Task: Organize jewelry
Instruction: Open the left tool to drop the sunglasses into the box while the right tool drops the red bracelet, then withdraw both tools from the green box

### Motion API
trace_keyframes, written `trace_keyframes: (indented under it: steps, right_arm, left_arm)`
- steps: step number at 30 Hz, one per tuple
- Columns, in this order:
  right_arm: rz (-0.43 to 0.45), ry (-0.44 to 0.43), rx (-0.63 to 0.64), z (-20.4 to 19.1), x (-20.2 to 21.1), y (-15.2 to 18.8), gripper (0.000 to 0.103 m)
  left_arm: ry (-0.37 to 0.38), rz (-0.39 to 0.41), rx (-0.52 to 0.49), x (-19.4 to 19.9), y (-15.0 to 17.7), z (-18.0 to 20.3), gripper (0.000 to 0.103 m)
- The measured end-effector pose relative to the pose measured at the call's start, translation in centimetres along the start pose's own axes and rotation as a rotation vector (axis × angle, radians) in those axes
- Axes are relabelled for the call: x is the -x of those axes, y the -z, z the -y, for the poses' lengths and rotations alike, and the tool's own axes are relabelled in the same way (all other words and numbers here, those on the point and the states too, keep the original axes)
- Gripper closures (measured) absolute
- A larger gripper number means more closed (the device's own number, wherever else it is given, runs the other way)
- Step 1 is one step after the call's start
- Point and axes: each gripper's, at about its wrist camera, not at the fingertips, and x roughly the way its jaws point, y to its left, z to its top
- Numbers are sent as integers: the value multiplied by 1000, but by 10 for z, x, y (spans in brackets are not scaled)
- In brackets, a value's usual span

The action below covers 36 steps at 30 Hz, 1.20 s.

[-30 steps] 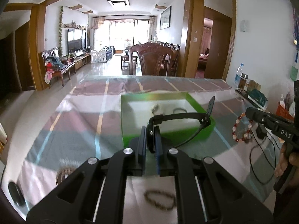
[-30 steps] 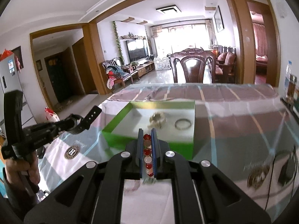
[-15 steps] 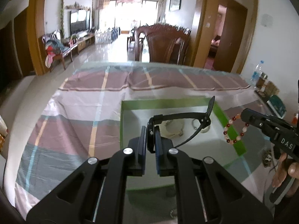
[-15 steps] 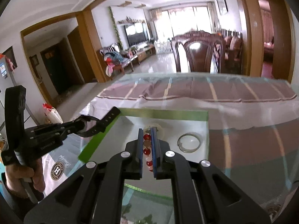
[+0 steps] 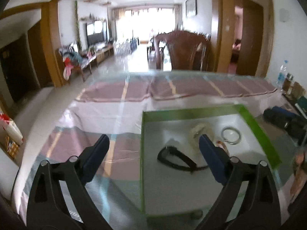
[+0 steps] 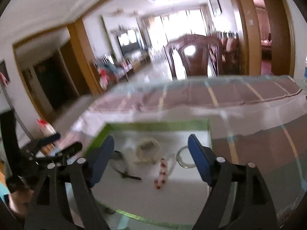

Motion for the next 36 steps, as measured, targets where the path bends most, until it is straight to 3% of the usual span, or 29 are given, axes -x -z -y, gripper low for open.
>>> trace_keyframes:
  steps: [6,8,14,24,29,36]
  right_arm:
    - [204,-13,-8,-5,123,23,10]
    - [238,0,3,-11,158,40,4]
    - [245,58,67,-37,220,109,4]
    - [183,165,116,-54,234,186,4]
    - [149,138,126,-66,224,200,4]
    - [141,128,131,-71,223,205,4]
  left_arm:
    - [25,210,44,118,37,-22,4]
    - [36,229,55,147,59,-28,4]
    - [9,230,59,193,119,-31,4]
    - [24,152,13,215,185,-12,4]
    - [57,107,9,213,206,-2,4]
    - [57,77,2,205,207,0,4]
